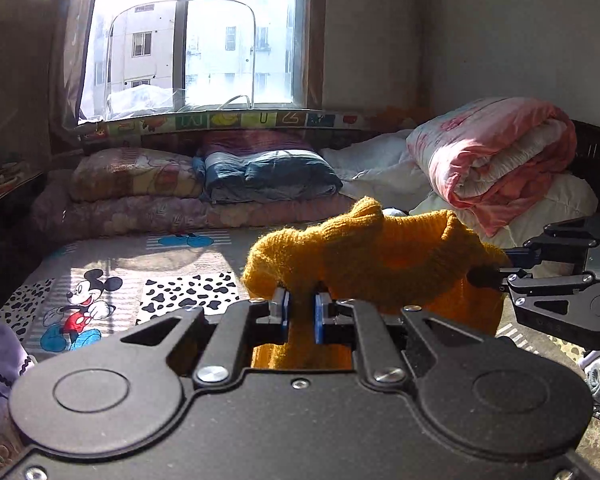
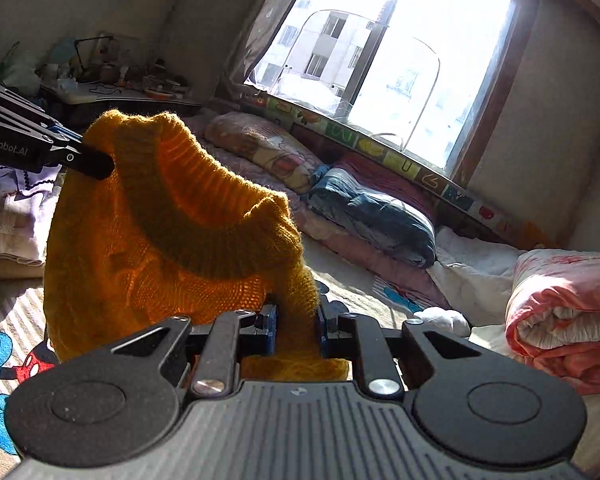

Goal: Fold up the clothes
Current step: 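Lift the sweater off the bed with both grippers, letting it unfold, then lay the sweater flat and open the right gripper while the left keeps holding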

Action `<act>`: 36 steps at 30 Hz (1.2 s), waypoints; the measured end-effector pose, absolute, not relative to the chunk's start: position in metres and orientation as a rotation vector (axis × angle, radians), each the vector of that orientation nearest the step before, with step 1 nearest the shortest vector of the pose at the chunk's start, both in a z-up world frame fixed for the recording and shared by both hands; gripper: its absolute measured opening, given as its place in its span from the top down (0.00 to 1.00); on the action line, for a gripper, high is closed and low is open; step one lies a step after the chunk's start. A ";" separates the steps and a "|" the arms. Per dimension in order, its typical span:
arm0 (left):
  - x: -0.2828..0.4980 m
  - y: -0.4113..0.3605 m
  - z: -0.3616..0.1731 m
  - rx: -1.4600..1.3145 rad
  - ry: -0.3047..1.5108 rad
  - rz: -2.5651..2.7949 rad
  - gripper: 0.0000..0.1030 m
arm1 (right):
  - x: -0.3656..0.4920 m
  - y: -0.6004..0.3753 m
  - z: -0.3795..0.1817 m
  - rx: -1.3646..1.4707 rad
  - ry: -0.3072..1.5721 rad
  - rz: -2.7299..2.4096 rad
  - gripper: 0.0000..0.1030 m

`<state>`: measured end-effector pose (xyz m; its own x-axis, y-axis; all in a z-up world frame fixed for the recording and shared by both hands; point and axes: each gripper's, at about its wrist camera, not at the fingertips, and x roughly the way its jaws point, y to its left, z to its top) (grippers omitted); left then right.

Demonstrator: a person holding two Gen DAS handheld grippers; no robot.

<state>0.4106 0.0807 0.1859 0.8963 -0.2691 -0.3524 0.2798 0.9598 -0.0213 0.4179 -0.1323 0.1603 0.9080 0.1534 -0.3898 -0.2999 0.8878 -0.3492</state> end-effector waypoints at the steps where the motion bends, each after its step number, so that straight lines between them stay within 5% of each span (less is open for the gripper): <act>1: 0.414 0.080 0.187 0.022 0.337 -0.280 0.91 | 0.419 -0.133 0.161 -0.421 0.340 0.228 0.81; 9: 0.388 0.078 0.125 0.073 0.344 -0.303 0.91 | 0.398 -0.137 0.111 -0.476 0.286 0.229 0.81; 22: 0.239 0.090 -0.010 0.107 0.520 -0.353 0.91 | 0.200 -0.110 -0.031 -0.603 0.362 0.446 0.82; 36: 0.141 0.082 -0.091 0.068 0.691 -0.341 0.92 | 0.099 -0.072 -0.110 -0.741 0.490 0.551 0.84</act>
